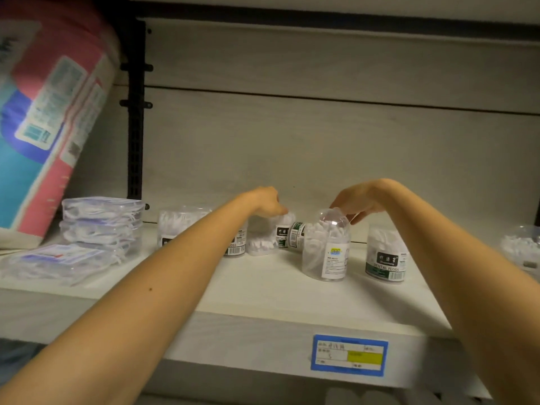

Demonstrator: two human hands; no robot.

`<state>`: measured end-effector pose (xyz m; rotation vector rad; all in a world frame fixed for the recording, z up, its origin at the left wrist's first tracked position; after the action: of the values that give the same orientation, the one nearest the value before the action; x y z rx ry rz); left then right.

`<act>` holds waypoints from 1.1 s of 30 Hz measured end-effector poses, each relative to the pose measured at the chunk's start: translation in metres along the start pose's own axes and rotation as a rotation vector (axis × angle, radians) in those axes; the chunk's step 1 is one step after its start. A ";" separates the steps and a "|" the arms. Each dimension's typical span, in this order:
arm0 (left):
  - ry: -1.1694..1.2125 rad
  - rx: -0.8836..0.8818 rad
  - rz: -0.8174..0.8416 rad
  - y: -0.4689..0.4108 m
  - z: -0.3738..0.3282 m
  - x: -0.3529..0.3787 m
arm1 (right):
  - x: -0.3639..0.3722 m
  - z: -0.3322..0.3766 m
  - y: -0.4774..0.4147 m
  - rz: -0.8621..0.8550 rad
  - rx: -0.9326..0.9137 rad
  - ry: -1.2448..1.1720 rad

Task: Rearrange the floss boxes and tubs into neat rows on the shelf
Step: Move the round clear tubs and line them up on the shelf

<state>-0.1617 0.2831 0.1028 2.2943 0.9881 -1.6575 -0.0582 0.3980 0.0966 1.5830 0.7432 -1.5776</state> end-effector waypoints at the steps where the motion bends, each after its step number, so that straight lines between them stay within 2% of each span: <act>1: -0.008 -0.005 0.011 -0.001 0.001 0.001 | 0.005 -0.001 -0.003 0.041 -0.003 0.005; 9: -0.042 -0.024 -0.011 -0.007 0.003 0.005 | 0.026 0.001 -0.007 0.222 -0.071 0.010; 13: -0.027 -0.011 -0.046 -0.006 -0.001 0.003 | 0.028 0.001 -0.006 0.228 -0.093 -0.002; 18: 0.085 0.018 -0.144 -0.004 -0.004 -0.015 | -0.003 -0.009 0.003 0.059 -0.089 -0.203; 24: 0.309 0.097 -0.279 0.010 -0.015 -0.064 | -0.063 -0.008 0.045 -0.253 -0.236 -0.392; 27: 0.486 0.107 -0.315 0.024 -0.018 -0.086 | -0.085 -0.003 0.074 -0.349 -0.317 -0.411; 33: 0.871 0.181 -0.259 0.072 -0.039 -0.107 | -0.105 0.014 0.127 -0.434 -0.442 -0.372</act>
<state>-0.1074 0.2009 0.1945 3.2061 1.3543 -0.7660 0.0338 0.3301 0.2162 0.8129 1.1774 -1.7839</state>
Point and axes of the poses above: each hand's wrist, its own y-axis away from the middle knuckle, its own x-axis out of the palm, z = x × y, the point moved 9 cm from there along -y, towards the middle knuckle, and after that the axes turned 11 degrees about y, right-handed, at the moved point
